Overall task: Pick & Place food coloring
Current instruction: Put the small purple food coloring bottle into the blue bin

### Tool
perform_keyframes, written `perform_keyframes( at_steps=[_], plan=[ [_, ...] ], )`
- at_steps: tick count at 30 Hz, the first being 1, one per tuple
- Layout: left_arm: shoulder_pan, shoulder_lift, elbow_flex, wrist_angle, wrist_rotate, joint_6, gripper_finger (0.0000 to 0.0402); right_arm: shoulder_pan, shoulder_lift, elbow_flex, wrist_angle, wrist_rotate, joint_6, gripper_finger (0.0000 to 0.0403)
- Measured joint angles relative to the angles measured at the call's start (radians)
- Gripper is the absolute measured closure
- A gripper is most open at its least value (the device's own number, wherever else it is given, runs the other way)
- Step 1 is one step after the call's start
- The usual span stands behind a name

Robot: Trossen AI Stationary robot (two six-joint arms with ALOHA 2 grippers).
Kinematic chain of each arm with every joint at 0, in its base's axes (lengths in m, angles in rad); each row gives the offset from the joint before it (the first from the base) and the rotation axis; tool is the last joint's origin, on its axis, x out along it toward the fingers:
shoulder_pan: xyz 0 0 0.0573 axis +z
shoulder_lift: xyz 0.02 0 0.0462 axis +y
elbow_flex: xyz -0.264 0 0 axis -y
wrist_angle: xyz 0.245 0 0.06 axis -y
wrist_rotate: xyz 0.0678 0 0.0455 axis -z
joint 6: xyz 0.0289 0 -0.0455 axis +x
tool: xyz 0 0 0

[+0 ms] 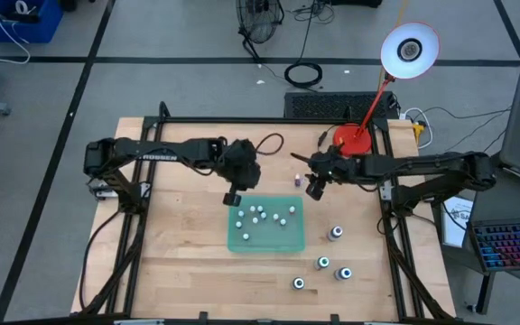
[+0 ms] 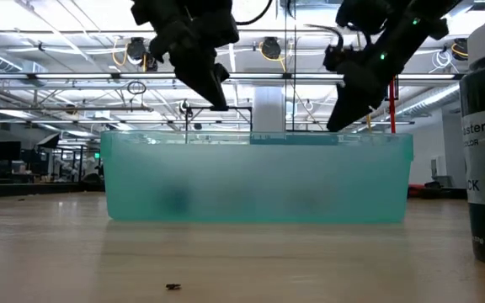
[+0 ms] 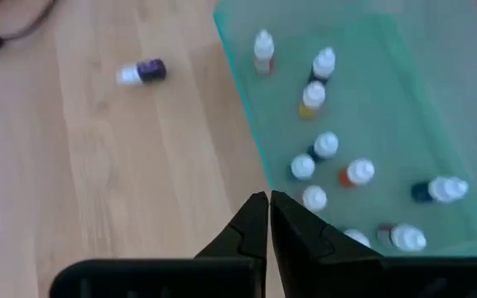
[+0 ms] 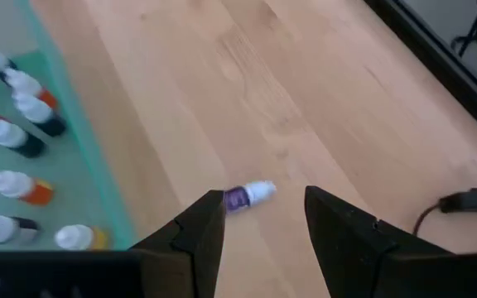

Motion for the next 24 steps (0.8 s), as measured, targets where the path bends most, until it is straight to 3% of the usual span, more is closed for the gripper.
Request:
perform_keyframes(
  at_steps=[7,11,19,24],
  plan=[
    [0.037,-0.015,-0.122,0.141,0.018,-0.016,0.0376,-0.054,0.118,0.0,0.03,-0.011,-0.13,0.0248],
    [0.055,-0.041,-0.218,0.261,-0.024,-0.074,0.0376,-0.089,0.195,-0.001,0.053,-0.102,-0.112,0.0248],
    [0.057,-0.12,-0.414,0.492,-0.023,-0.125,0.0376,-0.093,0.308,-0.001,0.097,-0.105,-0.35,0.0248],
    [0.057,-0.162,-0.479,0.568,-0.032,-0.162,0.0376,-0.093,0.312,0.0,0.122,-0.153,-0.32,0.0248]
  ],
)
